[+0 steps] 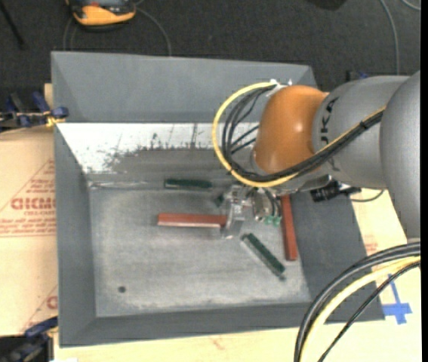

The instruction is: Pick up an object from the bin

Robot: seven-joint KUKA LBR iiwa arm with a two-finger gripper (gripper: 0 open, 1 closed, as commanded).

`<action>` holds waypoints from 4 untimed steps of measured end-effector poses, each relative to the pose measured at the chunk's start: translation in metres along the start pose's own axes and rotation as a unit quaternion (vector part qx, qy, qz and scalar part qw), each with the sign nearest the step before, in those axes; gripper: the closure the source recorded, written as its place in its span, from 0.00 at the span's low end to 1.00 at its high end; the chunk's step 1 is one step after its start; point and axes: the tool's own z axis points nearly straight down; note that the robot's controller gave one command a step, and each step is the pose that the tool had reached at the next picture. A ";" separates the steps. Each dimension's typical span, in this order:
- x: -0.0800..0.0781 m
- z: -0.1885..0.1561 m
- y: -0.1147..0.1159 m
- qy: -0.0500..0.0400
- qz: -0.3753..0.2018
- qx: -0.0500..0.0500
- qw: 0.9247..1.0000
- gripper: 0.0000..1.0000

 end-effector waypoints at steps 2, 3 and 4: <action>0.000 -0.014 0.000 0.000 -0.001 0.000 1.000 1.00; 0.001 -0.025 0.000 0.002 -0.001 0.000 1.000 1.00; 0.000 -0.037 0.000 0.001 -0.002 0.000 1.000 1.00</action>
Offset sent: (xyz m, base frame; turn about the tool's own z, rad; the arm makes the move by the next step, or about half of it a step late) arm -0.0001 -0.0001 0.0053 0.0000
